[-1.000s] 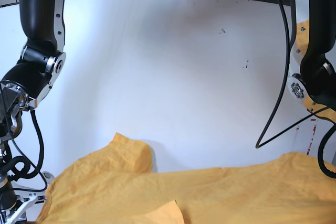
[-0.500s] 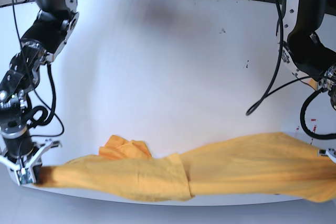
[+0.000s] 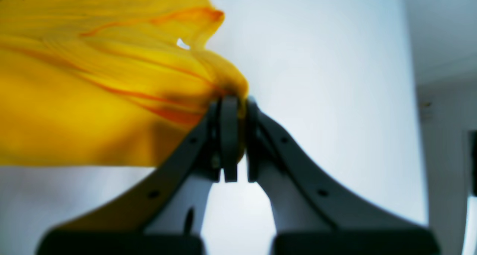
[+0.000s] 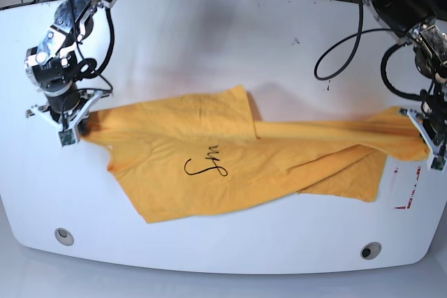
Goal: Layout the t-shirt on the table in an organized manner, then fold the t-shirt properly
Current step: 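Lay the shirt flat, pulling both grippers apart along its shoulder edge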
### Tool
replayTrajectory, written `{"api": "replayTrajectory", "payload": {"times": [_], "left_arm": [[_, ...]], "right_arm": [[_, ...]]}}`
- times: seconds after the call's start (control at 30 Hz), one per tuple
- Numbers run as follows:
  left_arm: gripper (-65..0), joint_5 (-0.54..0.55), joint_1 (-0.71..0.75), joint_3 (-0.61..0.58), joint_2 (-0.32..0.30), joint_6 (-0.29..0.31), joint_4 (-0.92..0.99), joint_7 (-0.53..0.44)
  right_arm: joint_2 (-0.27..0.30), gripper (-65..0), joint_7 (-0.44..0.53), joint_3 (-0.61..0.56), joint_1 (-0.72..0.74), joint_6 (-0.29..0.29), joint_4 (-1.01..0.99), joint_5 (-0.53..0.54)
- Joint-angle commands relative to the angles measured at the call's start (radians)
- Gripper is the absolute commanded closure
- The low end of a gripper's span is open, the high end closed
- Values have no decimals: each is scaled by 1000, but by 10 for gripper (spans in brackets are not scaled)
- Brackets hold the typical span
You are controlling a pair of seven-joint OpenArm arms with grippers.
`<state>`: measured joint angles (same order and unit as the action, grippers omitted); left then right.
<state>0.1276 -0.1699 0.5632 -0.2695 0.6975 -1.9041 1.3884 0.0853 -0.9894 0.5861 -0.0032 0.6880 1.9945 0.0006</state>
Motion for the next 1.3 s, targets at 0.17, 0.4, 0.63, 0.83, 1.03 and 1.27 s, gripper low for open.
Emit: {"api": "replayTrajectory", "payload": {"times": [0.17, 0.4, 0.63, 0.83, 1.03, 1.27], "left_arm": [[0, -39, 188, 11, -21, 1, -18, -122], [0, -41, 320, 11, -21, 1, -16, -177], [0, -41, 396, 11, -24, 1, -16, -177], [0, -41, 447, 13, -27, 1, -16, -177], [0, -42, 487, 13, -29, 1, -16, -177], [0, -47, 522, 14, -29, 1, -15, -189]], "right_arm": [[-20, 0, 82, 13, -137, 0, 16, -26], [-20, 0, 83, 13, -217, 0, 15, -24], [-20, 0, 83, 11, -275, 0, 15, -24], [-20, 0, 83, 11, -321, 0, 15, -24], [-20, 0, 83, 11, -357, 2, 15, -24], [-22, 0, 83, 11, -389, 2, 15, -24]]}}
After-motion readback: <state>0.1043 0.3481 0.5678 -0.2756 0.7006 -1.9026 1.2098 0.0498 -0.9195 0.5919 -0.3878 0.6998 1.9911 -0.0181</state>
